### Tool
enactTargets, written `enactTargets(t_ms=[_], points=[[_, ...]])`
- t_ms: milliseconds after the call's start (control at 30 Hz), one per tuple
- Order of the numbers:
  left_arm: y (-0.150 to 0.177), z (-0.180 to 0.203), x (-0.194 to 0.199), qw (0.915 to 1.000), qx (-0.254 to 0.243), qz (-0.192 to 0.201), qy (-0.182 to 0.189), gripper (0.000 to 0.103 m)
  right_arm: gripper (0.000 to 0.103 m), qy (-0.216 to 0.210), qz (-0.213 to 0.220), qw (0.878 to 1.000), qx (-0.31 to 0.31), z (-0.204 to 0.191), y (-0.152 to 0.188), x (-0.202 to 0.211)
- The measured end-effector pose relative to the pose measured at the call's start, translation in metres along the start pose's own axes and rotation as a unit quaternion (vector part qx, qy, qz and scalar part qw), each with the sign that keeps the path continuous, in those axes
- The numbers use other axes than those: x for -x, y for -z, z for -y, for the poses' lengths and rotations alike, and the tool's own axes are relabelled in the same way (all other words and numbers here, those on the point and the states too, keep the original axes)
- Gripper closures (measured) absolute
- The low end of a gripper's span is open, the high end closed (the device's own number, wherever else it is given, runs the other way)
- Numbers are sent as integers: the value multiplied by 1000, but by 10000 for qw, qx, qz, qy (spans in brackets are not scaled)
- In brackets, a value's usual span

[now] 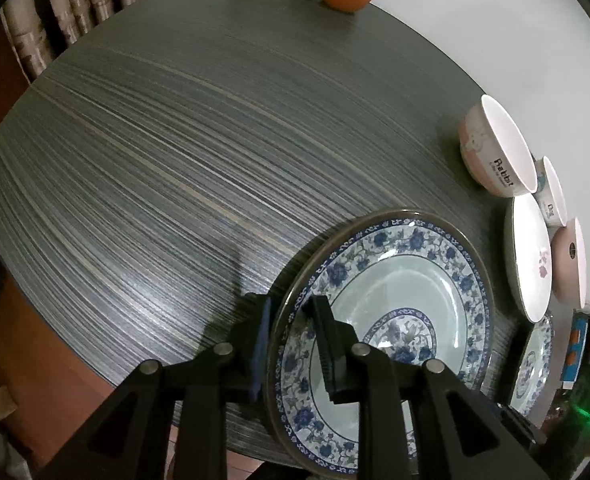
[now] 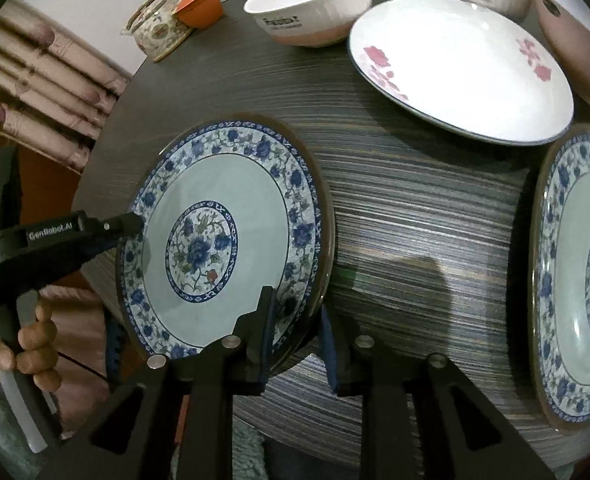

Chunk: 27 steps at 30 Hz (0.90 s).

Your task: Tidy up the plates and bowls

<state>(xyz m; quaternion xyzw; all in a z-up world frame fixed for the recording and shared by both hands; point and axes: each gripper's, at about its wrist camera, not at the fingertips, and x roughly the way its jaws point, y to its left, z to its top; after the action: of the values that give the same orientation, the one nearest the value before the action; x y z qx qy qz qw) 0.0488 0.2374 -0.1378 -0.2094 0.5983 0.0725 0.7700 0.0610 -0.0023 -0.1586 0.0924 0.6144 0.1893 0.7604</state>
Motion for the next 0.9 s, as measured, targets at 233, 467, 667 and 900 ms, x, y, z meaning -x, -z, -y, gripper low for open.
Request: enactTargets(t_ms=[233,467,667,900], points=[[2,5,14,9994,-34,268,-196,80,69,172,61,9995,270,-6,6,9],[10,30,38,9962,-370,728,-297,77,68,333,296,9983,383,-3,10,28],[30,73,62,9847,-983,1422,-205,73,68,456,583,9964,419,2,14,48],[50,109,79,9775,-1202,1730,133,73,67,459,783,9957,184,20,19,67]])
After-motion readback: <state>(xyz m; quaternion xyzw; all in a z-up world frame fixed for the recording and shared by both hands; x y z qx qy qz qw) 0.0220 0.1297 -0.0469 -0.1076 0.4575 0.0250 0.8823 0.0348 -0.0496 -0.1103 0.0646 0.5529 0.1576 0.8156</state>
